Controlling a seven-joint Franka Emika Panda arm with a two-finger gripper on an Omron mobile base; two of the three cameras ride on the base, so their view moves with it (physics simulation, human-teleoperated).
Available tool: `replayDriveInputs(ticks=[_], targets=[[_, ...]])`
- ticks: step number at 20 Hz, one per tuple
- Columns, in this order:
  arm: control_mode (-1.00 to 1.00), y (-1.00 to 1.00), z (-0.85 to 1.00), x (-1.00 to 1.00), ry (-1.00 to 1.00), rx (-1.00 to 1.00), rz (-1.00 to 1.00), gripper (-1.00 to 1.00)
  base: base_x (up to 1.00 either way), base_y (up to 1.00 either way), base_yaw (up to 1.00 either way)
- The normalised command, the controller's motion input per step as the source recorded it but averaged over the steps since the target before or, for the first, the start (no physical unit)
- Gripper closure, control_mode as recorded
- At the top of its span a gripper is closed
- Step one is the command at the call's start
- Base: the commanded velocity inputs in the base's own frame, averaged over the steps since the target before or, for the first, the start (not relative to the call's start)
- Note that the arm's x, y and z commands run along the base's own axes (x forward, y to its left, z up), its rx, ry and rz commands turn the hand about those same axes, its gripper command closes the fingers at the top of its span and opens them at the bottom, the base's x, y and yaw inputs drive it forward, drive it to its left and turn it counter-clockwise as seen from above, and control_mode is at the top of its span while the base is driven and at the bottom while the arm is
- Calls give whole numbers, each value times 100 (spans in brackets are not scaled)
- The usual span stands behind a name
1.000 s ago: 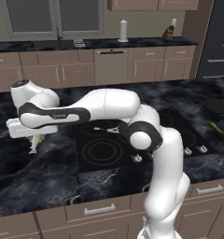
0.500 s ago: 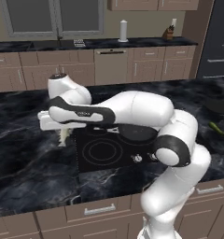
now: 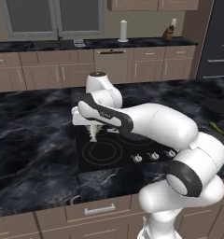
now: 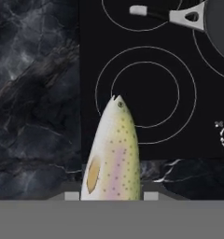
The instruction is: Place both pans onto different burners. Then place the squash and the fish on different pans.
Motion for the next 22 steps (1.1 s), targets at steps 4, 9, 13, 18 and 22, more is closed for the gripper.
replayDriveInputs(ticks=[4,9,13,18,22], targets=[[-100,-100,0,42,0,0,0,100,0,0,0],[-100,-100,0,46,0,0,0,100,0,0,0],[-100,-97,0,44,0,0,0,100,0,0,0],[-100,-80,0,42,0,0,-2,100,0,0,0],[-100,-60,-2,34,0,0,-3,100,0,0,0]])
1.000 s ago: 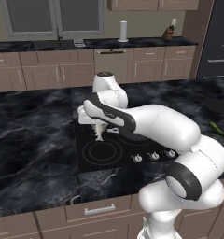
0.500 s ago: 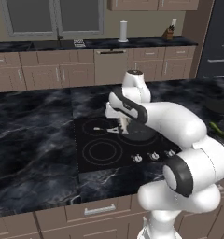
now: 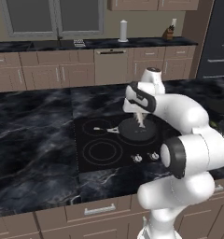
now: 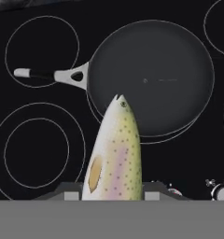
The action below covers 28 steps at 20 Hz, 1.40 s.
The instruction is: Place both pans onto different burners. Then place the squash and the fish on different pans.
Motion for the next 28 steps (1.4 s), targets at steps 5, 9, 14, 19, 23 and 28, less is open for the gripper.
replayDriveInputs(ticks=[5,9,14,19,23,28], targets=[[-100,-33,-25,29,0,-6,-3,100,0,0,0],[-100,-13,-27,18,0,-9,-3,100,0,0,0],[-100,-16,-18,21,0,-4,-4,100,0,0,0],[-100,-23,-19,16,0,0,-1,100,0,0,0],[-100,-12,-34,10,0,0,0,100,0,0,0],[-100,-1,-31,21,0,0,-2,100,0,0,0]])
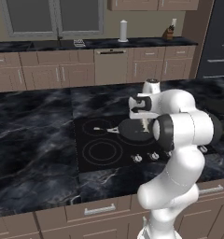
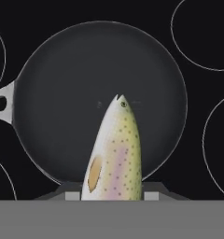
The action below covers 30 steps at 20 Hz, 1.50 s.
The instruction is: Place both pans onto different burners. Then place the squash and the fish on different pans.
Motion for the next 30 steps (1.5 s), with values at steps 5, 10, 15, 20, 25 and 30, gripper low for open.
replayDriveInputs(ticks=[5,10,15,20,25,30], targets=[[-100,0,-10,34,0,0,-4,100,0,0,0],[-100,-1,-16,21,0,0,-3,100,0,0,0],[-100,0,-31,16,0,0,-3,100,0,0,0],[-100,-2,-28,14,0,0,-2,100,0,0,0],[-100,-1,-27,8,0,0,-2,100,0,0,0],[-100,0,-22,5,0,0,-3,100,0,0,0]])
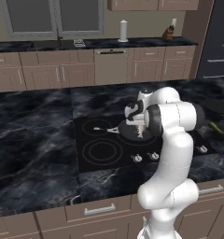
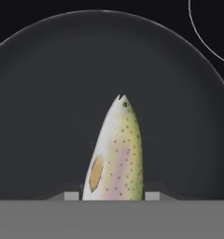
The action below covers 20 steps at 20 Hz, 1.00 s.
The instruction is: Place both pans onto different burners. Then place the squash and the fish on different pans.
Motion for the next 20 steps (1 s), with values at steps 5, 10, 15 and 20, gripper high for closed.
replayDriveInputs(ticks=[5,10,15,20], targets=[[-100,0,-16,1,0,0,-3,100,0,0,0],[-100,0,-17,3,0,0,-2,100,0,0,0],[-100,0,-20,6,0,0,-2,100,0,0,0],[-100,0,-7,2,0,0,0,-100,0,0,0]])
